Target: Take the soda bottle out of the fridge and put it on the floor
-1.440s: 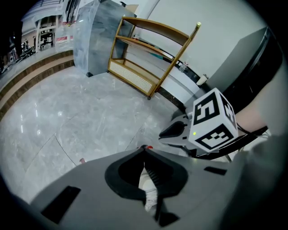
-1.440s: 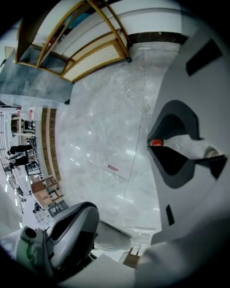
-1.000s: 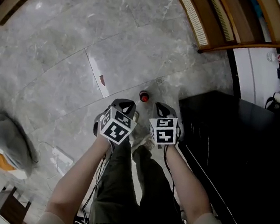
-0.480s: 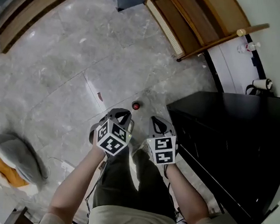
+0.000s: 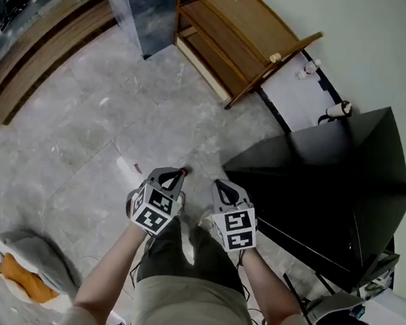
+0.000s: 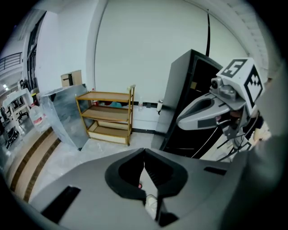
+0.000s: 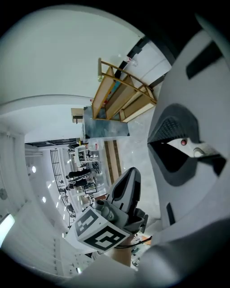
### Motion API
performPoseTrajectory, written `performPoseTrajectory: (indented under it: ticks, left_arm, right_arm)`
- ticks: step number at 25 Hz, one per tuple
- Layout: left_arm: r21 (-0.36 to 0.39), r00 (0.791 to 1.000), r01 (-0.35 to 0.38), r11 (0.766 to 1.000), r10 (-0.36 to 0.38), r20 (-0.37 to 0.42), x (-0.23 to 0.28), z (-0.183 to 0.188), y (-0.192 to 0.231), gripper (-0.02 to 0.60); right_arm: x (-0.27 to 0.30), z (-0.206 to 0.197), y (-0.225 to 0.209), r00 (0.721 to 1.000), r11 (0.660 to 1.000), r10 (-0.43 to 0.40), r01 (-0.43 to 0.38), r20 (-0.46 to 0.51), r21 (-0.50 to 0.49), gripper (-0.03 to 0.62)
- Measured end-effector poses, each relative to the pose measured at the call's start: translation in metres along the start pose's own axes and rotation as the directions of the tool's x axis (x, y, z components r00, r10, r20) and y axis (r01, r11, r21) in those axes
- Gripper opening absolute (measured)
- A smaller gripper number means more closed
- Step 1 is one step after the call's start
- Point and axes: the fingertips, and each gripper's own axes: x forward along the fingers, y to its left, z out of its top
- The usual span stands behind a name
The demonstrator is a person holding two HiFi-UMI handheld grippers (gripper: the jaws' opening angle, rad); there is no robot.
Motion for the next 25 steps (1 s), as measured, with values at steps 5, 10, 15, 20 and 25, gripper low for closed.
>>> performPoseTrajectory:
  ticks: [5,10,15,20,25]
  left_arm:
    - [0.057,0.999,0.016,0.998,-0.018,0.033,-0.034,0.044,-0.013,0.006]
    - [0.111,0.996,0.013,0.994,-0.023,0.084,-0.07,0.086,-0.023,0.006]
    - [0.107,0.982,0.048,0.993,-0.067,0.174,-0.108,0.13,-0.041,0.006]
    - [0.196,0.96,0.073,0.978,-0.122,0.253,-0.126,0.176,-0.076,0.006]
    - [0.284,0.932,0.087,0.955,-0.178,0.315,-0.149,0.216,-0.108,0.006]
  right_arm:
    - [-0.054,0.033,-0.006,0.999,1.0,-0.018,0.018,0.046,-0.001,-0.005]
    - [-0.107,0.072,-0.014,0.991,0.998,-0.054,0.055,0.123,-0.012,-0.005]
    - [-0.16,0.104,-0.022,0.976,0.995,-0.093,0.086,0.198,0.044,-0.005]
    - [-0.218,0.12,-0.032,0.946,0.987,-0.159,0.14,0.284,0.084,-0.005]
    - [-0.271,0.135,-0.04,0.909,0.974,-0.227,0.207,0.35,0.095,-0.005]
